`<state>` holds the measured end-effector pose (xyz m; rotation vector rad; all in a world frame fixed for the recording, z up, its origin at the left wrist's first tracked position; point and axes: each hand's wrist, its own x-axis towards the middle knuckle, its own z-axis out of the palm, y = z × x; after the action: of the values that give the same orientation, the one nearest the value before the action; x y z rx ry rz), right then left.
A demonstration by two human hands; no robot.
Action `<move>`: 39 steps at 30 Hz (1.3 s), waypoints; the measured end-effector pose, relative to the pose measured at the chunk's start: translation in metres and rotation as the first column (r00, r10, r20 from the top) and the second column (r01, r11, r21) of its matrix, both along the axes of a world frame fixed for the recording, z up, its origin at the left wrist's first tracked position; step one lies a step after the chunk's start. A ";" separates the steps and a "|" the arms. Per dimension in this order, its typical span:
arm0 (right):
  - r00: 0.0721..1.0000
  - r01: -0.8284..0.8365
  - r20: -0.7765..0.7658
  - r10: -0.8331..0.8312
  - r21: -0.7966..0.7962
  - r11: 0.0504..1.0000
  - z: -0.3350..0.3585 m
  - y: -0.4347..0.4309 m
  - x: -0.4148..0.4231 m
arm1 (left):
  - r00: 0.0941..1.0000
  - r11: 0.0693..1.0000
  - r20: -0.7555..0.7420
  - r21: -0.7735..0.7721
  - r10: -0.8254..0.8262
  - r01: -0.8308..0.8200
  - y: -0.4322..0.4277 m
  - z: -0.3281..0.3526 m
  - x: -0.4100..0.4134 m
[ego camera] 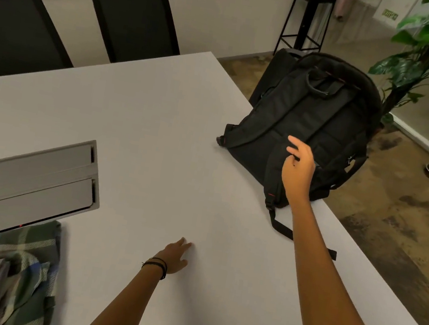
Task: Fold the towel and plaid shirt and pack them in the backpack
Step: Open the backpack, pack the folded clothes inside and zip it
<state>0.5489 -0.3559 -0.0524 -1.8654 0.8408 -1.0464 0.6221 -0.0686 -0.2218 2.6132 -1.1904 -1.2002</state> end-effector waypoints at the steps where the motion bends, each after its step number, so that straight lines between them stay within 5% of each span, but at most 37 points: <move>1: 1.000 0.026 0.016 -0.026 0.001 1.000 0.005 -0.011 0.002 | 1.000 1.000 -0.007 -0.015 0.013 -0.013 -0.007 0.004 0.003; 8: 0.966 0.254 0.043 -0.254 0.010 0.967 0.028 -0.089 0.005 | 0.999 0.953 0.007 -0.301 0.039 -0.035 -0.099 0.068 0.028; 16: 0.890 0.420 -0.202 -0.408 0.016 0.908 0.031 -0.173 0.016 | 0.982 0.708 -0.155 -0.682 0.103 -0.182 -0.223 0.157 0.027; 20: 0.839 0.410 -0.359 -0.410 -0.079 0.909 0.024 -0.198 0.017 | 0.989 0.674 -0.124 -0.724 0.083 -0.148 -0.260 0.179 0.038; 25: 0.878 0.410 -0.333 -0.343 0.156 0.898 0.024 -0.233 0.013 | 0.996 0.697 -0.069 -0.712 0.048 -0.083 -0.289 0.192 0.058; 29: 0.844 0.428 -0.395 -0.362 0.089 0.900 0.023 -0.249 0.005 | 0.999 0.694 0.016 -0.720 0.035 -0.012 -0.308 0.207 0.076; 39: 0.912 0.395 -0.202 -0.357 0.202 0.896 0.013 -0.233 0.019 | 0.993 0.669 0.112 -0.740 0.028 0.065 -0.332 0.249 0.094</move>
<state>0.5674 -0.5887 -0.0398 -1.6302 1.4058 -0.9784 0.7161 -0.4010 0.0268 2.0351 -1.3473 -0.3881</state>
